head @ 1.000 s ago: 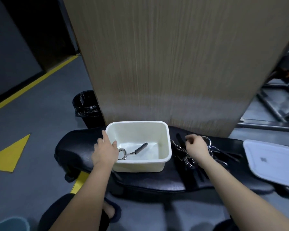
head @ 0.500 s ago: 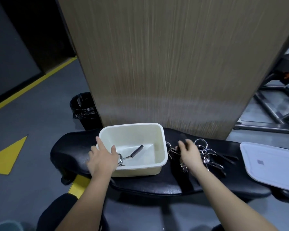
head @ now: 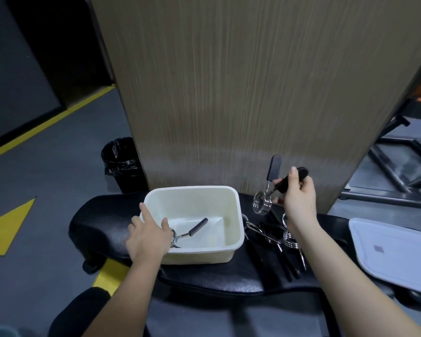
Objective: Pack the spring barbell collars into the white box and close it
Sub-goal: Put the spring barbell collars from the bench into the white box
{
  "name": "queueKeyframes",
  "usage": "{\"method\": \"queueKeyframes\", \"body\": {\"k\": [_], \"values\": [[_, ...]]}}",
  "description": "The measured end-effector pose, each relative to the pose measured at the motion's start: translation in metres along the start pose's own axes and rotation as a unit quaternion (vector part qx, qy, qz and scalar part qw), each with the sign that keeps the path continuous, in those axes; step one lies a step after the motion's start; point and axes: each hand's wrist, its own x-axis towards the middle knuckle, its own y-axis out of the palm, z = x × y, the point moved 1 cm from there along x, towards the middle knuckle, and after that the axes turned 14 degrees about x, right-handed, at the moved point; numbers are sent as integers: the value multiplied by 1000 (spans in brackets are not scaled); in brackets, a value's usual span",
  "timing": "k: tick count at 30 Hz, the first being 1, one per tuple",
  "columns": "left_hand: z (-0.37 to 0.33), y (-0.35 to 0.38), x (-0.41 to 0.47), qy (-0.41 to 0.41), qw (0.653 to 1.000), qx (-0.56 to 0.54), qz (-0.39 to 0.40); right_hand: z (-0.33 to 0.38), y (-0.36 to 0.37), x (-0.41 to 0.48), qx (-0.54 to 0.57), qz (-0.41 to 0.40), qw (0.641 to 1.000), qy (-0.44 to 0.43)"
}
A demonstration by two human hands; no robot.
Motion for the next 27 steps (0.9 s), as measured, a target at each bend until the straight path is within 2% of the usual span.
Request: {"method": "queueKeyframes", "body": {"k": [3,6,10,13,16,20,27], "values": [[2,-2,-1,-4,1000,-16,2,13,17,-9,58,19,998,-24],[3,-3,-2,-7,1000,-28,6,20,34,-23,94,96,991,0],[6,-6,-2,-11,998,-59,14,1,58,-47,2,161,987,13],[8,-8,-3,-14,997,-70,11,-26,75,-60,-21,178,983,49],[6,-9,-7,-12,998,-65,2,-52,90,-67,-55,235,967,83],[6,-8,-5,-14,998,-66,-5,-85,97,-67,-234,313,920,36],[-1,-7,-1,-7,998,-63,0,-115,92,-56,-351,316,881,2]]}}
